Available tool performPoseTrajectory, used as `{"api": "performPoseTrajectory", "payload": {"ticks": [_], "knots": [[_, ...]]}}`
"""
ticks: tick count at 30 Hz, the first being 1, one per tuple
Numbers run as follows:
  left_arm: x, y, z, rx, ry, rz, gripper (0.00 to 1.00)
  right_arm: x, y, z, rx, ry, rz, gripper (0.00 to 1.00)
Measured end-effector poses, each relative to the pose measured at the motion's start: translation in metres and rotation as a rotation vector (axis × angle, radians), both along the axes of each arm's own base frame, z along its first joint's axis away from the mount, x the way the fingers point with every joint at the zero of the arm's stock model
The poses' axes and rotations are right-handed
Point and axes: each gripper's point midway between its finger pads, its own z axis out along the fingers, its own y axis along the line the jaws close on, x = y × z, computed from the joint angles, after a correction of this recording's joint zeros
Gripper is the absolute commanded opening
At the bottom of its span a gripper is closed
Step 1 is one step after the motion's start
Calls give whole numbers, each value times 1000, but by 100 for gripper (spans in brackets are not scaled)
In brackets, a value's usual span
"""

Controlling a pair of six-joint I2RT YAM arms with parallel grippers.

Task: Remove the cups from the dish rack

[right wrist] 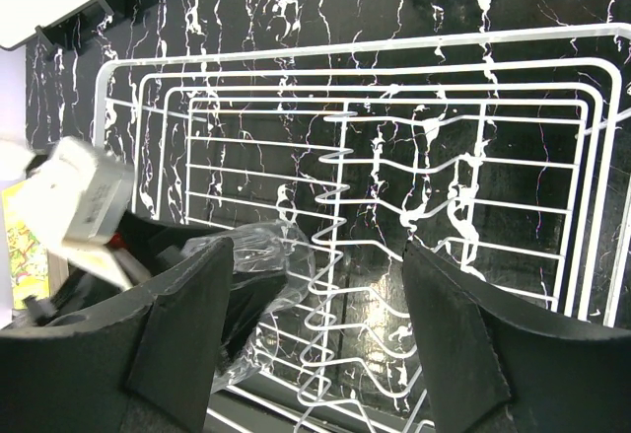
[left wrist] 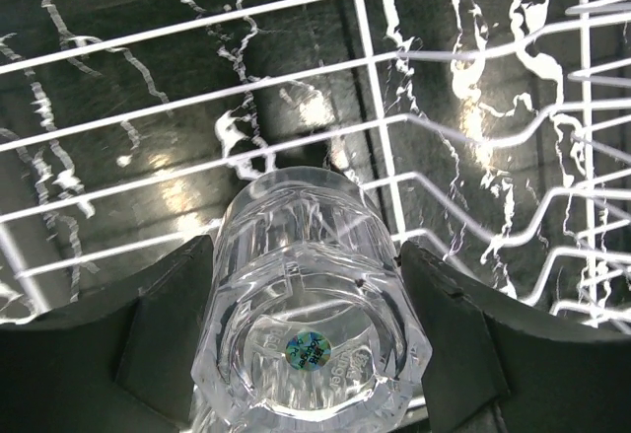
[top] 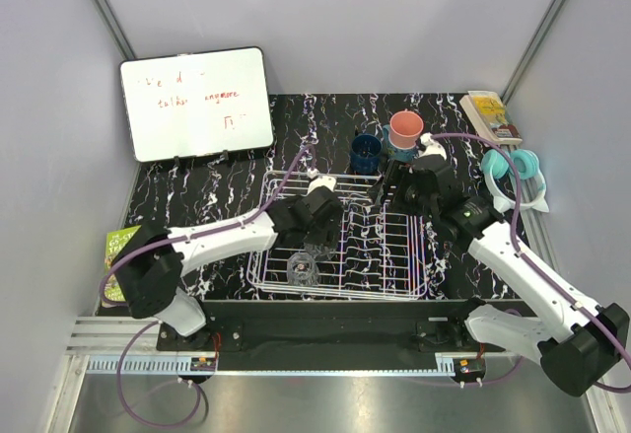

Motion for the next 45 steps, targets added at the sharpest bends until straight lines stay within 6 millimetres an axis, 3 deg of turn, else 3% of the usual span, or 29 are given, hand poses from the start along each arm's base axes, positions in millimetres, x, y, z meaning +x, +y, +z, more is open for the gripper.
{"api": "performPoseTrajectory", "payload": {"ticks": [3, 6, 13, 16, 20, 24, 26, 30, 36, 45], "knots": [[-2, 7, 16, -5, -23, -2, 0, 0, 0, 3, 6, -9, 0, 76], [-2, 13, 53, -61, -89, -4, 0, -1, -1, 8, 16, -25, 0, 76], [10, 29, 198, -429, -363, 22, 0, -5, 6, 17, 73, -56, 31, 73], [23, 47, 233, -602, -436, 56, 0, -11, 13, 15, 115, -60, 71, 72], [41, 58, 229, -765, -409, 74, 0, -21, 27, 22, 195, -80, 146, 71], [43, 42, 199, -893, -265, 27, 0, -28, 40, 39, 275, -129, 218, 70], [38, 31, 194, -962, -203, -17, 0, -31, 46, 51, 319, -158, 255, 70], [27, 16, 217, -1112, -166, -123, 0, -38, 58, 77, 407, -228, 333, 70], [18, 8, 255, -1272, -179, -244, 0, -48, 73, 98, 505, -278, 426, 69], [13, 7, 254, -1285, -158, -266, 0, -53, 75, 106, 517, -311, 444, 68]]}}
